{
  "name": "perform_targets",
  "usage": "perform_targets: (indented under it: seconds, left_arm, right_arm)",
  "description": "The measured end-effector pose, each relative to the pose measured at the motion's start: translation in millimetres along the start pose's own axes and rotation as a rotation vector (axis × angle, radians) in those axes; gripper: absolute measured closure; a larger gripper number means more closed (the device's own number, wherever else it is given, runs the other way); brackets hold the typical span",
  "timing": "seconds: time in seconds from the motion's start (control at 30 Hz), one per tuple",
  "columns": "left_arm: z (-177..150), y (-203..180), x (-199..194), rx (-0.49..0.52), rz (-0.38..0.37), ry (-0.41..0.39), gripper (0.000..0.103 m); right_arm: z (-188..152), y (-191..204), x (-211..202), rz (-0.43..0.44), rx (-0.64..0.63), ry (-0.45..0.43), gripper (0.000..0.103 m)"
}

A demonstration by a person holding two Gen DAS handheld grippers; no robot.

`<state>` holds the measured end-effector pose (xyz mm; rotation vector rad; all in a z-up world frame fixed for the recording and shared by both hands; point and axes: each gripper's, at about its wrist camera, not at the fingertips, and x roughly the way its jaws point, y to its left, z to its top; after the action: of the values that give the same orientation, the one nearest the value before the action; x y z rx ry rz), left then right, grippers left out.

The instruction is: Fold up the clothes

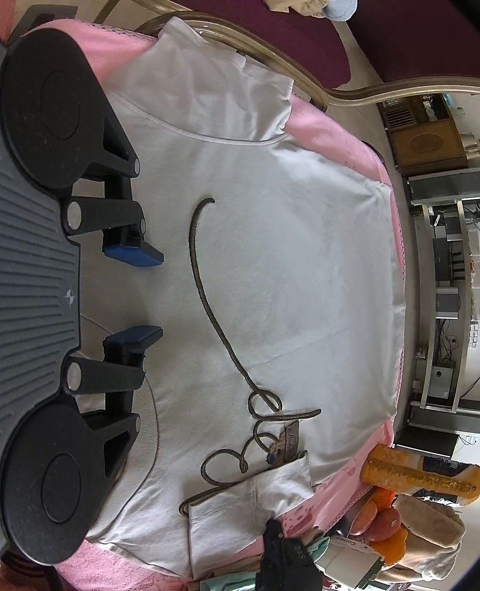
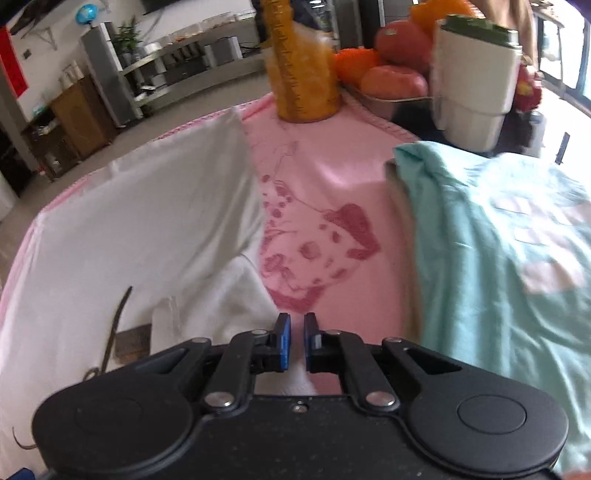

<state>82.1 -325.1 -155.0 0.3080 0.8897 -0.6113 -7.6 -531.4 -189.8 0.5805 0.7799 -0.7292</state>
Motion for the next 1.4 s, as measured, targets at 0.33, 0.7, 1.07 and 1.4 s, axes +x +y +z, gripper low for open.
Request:
perform_targets:
  seconds: [0.33,0.7,1.07,1.4]
  left_arm:
    - [-3.4,-4.3,-2.8,0.017,-0.001,-0.002,0.066]
    - [-18.0,6.5,-36.2,-0.028,0.026,-0.018,0.065]
    - [-36.8,11.9,-39.1,-0.056,0.015,0.098,0.068]
    - [-1.5,120.0,-85.7,-0.34,0.004,0.004,0.068]
  right_arm:
    - [-35.1,14.8,-28.4,0.141,-0.076,0.08,0.093]
    - [-73.3,8.4,-71.9,0.146,-0.128,0.127,0.09]
    - [-106.9,46.2,-76.7,0.353,-0.268,0.27,0.082]
    - [-38.9,66.5,-145.0,0.533,-0.242,0.056,0.076]
